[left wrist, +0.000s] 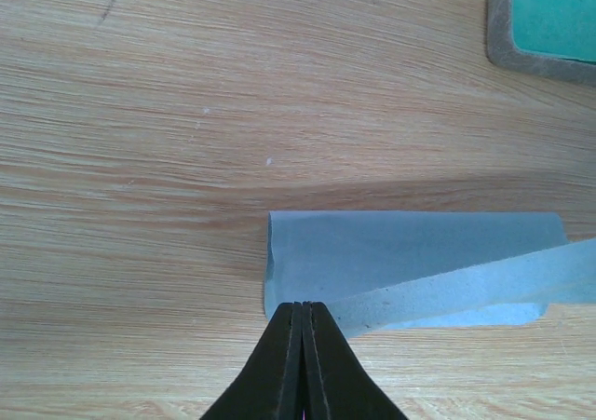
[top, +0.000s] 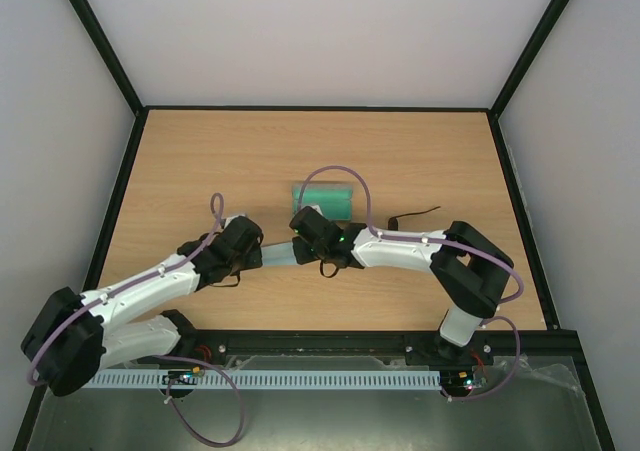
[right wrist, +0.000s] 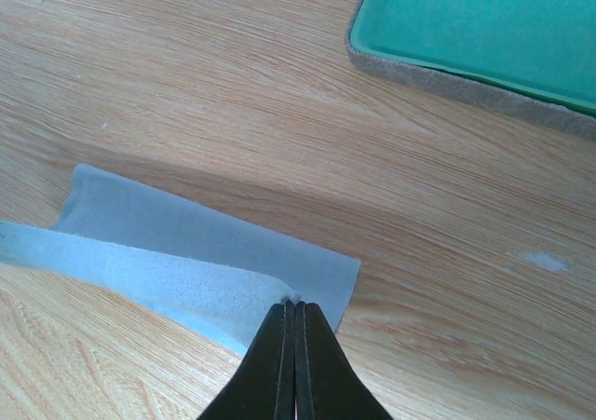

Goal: Organize the sunglasses
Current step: Fold the glasses cleaning cloth at the center of the board.

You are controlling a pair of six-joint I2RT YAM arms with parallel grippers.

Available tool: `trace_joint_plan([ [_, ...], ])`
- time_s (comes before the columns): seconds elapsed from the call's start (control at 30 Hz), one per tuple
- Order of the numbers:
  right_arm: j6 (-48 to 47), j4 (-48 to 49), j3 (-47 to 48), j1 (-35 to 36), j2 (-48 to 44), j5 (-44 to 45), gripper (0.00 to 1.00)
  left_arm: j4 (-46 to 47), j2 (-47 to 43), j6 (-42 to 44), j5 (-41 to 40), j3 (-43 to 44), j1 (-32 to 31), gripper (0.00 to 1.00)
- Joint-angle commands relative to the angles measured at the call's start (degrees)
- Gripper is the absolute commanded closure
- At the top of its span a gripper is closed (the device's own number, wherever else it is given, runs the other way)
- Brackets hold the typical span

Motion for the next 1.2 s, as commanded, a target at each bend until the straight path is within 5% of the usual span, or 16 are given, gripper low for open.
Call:
trace_joint_plan([
  [0.0, 0.7, 1.1, -1.0, 0.6, -1.9, 1.6, 0.99, -1.9, -1.5, -1.0, -1.6, -0.5, -0.6, 0.98],
  [1.17, 2.4, 2.1, -3.4, 2.9, -3.0, 1.7, 0.99, -4.1, -4.1, -4.3, -2.6, -1.9, -4.0, 0.98],
])
